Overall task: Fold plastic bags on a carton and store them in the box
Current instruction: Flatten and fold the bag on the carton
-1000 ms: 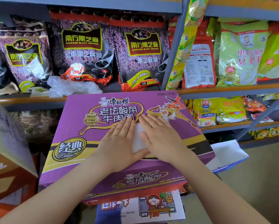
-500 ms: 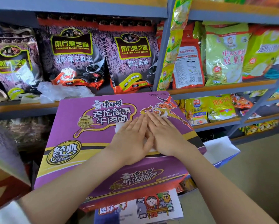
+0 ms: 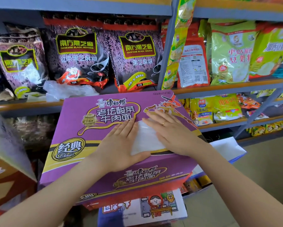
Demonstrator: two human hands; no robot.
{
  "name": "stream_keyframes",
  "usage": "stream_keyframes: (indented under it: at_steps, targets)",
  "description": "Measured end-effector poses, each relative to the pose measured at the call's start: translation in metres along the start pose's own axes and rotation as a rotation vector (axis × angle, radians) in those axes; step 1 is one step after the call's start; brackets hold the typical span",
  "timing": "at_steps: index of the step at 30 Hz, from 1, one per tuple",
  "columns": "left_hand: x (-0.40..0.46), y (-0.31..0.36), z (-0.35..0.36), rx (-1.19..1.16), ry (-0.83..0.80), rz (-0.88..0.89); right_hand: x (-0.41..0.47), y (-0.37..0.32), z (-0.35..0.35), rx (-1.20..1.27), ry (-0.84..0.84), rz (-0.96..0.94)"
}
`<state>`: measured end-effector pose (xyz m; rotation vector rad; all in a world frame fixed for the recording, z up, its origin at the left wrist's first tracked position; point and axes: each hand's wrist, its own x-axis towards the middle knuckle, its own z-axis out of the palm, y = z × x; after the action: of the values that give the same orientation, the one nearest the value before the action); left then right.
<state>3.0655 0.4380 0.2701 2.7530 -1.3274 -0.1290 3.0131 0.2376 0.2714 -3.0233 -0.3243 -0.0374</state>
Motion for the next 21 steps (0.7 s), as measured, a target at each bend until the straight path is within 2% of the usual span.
stream_keyframes:
  at_steps: [3, 8, 11, 13, 16, 18, 21]
  targets:
    - [-0.007, 0.005, -0.002, -0.002, 0.007, 0.006, -0.003, 0.006, 0.000, 0.102, -0.108, -0.013]
    - [-0.022, 0.014, 0.014, 0.108, 0.152, 0.103, -0.031, 0.011, -0.001, -0.016, -0.177, -0.073]
    - [-0.021, 0.019, 0.024, 0.028, 0.239, 0.160, -0.044, 0.019, -0.005, -0.070, -0.197, -0.115]
    - [-0.017, 0.027, 0.027, -0.063, 0.318, 0.189, -0.050, 0.034, -0.002, -0.086, -0.168, -0.142]
    - [-0.008, 0.044, 0.028, -0.143, 0.411, 0.228, -0.060, 0.061, 0.007, -0.096, -0.008, -0.203]
    - [0.001, 0.059, 0.030, -0.202, 0.483, 0.282, -0.068, 0.080, 0.011, 0.035, 0.076, -0.243]
    - [0.018, 0.096, 0.027, -0.377, 0.549, 0.286, -0.088, 0.113, 0.008, 0.508, 0.130, -0.228]
